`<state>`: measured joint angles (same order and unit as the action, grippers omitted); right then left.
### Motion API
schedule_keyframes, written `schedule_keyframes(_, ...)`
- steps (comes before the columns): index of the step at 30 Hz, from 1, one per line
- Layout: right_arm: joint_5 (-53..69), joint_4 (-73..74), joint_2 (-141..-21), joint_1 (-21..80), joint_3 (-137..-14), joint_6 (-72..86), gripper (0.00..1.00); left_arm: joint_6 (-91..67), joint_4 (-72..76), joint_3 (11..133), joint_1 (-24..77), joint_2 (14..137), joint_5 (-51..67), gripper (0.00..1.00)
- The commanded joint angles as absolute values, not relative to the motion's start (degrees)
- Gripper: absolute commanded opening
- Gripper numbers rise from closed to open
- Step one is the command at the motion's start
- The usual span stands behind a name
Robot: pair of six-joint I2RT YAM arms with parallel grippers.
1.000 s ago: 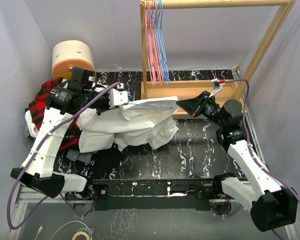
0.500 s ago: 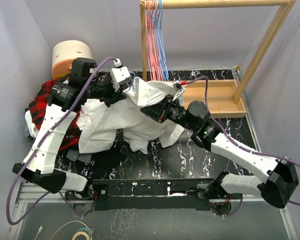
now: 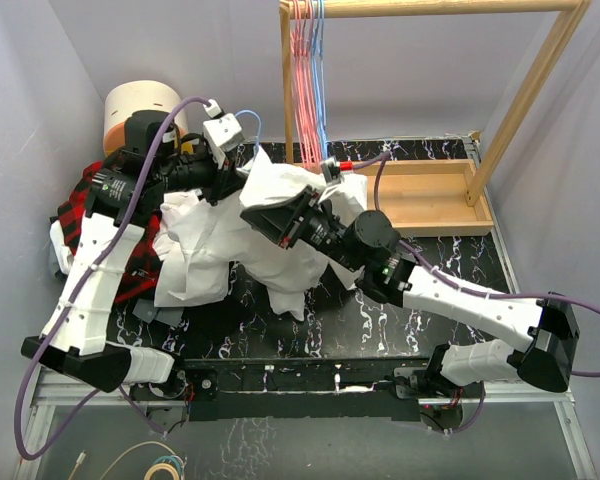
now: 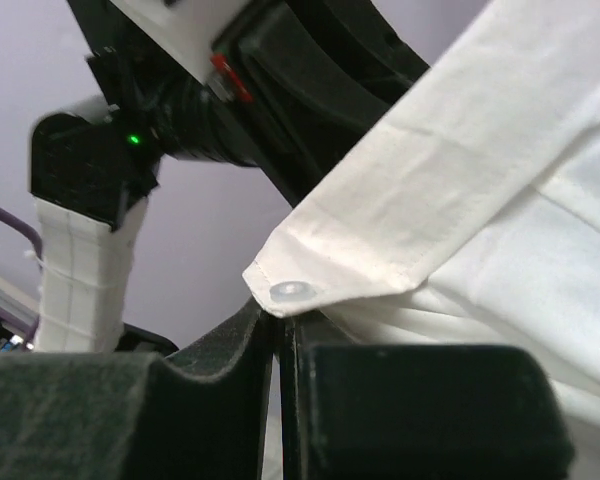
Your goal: Place the shirt on the hanger
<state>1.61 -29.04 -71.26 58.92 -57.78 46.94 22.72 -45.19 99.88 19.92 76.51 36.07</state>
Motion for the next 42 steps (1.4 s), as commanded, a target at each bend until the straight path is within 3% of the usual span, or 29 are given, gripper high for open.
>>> schedule_keyframes(1,-0.18,-27.08,-71.14,62.15,-70.9,42.35,0.08,22.44,-42.73,108.64,19.83,72.86,39.07,0.0)
schedule_keyframes(8,-4.18,-21.77,-71.99,62.47,-81.07,35.54,0.08,21.88,-40.66,117.24,19.8,71.96,37.28,0.0)
schedule_keyframes(13,-9.31,-19.94,-67.13,62.44,-71.51,36.92,0.08,23.76,-39.57,118.22,19.79,70.93,34.02,0.0)
schedule_keyframes(17,-7.61,-20.7,-65.09,62.45,-62.38,40.07,0.11,20.73,-37.66,110.85,19.78,68.49,39.28,0.0)
schedule_keyframes(18,-5.84,-21.03,-64.88,62.41,-61.37,39.41,0.21,20.5,-37.56,108.82,19.71,68.05,40.89,0.0)
schedule_keyframes(21,1.01,-19.68,-63.92,62.45,-61.9,31.88,0.89,22.51,-38.26,103.09,19.76,66.5,43.95,0.0)
schedule_keyframes(22,3.24,-17.35,-63.41,62.49,-63.05,27.21,0.97,24.61,-39.03,101.67,19.69,65.92,44.89,0.0)
schedule_keyframes(29,22.64,-2.24,-53.95,62.41,-65.3,-0.77,0.98,39.6,-44.43,94.94,19.71,64.69,45.42,0.0)
schedule_keyframes(39,0.53,16.08,-43.94,62.48,-66.1,-12.31,0.98,53.48,-51.44,94.5,19.72,64.6,41.84,0.0)
schedule_keyframes(42,-0.13,21.49,-43.28,62.42,-64.93,-13.27,0.98,53.16,-51.05,94.95,19.7,64.64,41.72,0.0)
